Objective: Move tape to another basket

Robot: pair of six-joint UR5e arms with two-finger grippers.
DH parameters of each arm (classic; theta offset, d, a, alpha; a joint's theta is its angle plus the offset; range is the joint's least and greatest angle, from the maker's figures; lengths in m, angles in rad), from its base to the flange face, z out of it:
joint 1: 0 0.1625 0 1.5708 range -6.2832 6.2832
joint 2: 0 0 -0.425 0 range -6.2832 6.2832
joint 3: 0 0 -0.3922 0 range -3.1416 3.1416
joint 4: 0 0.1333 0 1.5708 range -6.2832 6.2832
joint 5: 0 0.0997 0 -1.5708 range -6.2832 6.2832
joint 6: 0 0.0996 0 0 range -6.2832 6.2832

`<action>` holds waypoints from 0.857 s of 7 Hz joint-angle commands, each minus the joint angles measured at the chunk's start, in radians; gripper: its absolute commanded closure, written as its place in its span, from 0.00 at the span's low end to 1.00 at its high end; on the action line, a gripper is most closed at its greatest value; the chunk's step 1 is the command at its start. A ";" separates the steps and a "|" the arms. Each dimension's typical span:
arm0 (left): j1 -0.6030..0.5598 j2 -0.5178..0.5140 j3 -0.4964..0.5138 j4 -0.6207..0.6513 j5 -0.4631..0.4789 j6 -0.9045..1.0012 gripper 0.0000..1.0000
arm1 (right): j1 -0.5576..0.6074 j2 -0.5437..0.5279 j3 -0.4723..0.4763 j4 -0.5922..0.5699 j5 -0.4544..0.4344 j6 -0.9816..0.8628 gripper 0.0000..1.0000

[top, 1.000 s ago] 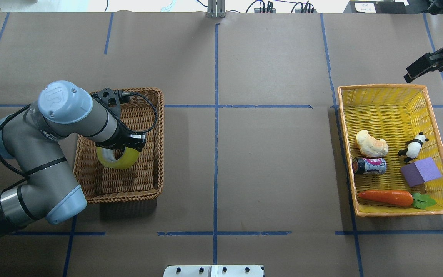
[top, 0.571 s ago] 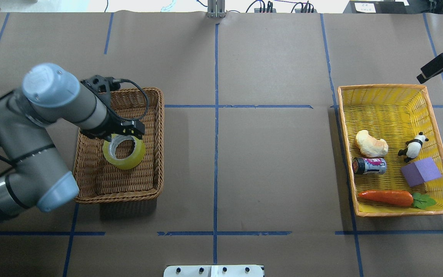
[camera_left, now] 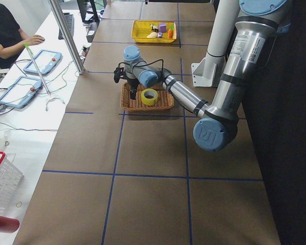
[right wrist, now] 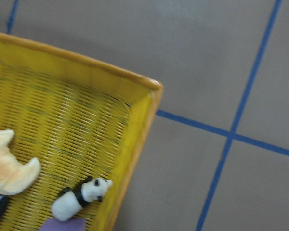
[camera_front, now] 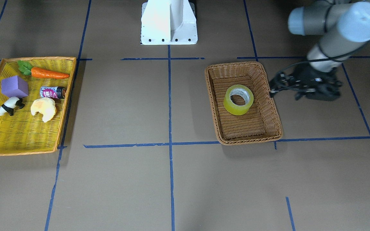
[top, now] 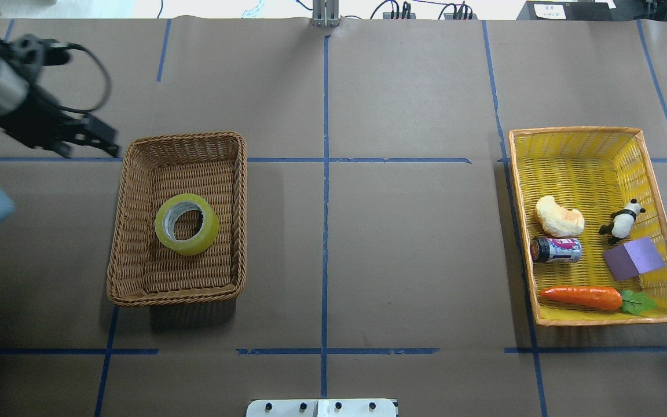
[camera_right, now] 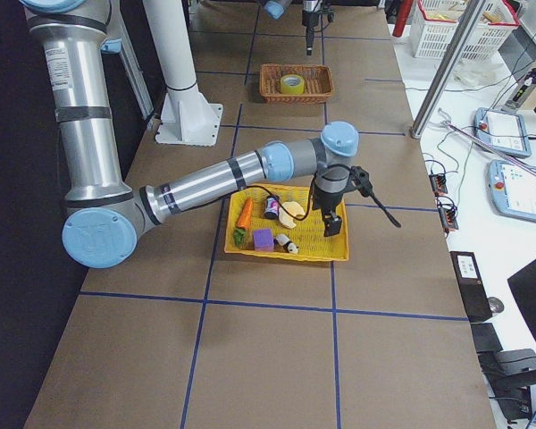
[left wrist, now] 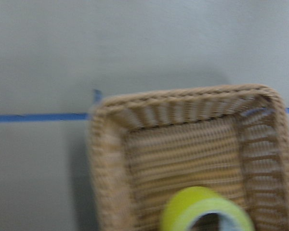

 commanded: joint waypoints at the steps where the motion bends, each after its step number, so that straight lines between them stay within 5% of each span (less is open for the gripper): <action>1: -0.198 0.181 -0.014 0.003 -0.104 0.314 0.00 | 0.157 -0.084 -0.146 0.021 0.067 -0.165 0.00; 3: -0.321 0.294 0.007 0.009 -0.119 0.502 0.00 | 0.188 -0.143 -0.157 0.134 0.067 -0.161 0.00; 6: -0.434 0.336 0.160 0.009 -0.106 0.681 0.00 | 0.187 -0.141 -0.153 0.139 0.066 -0.125 0.00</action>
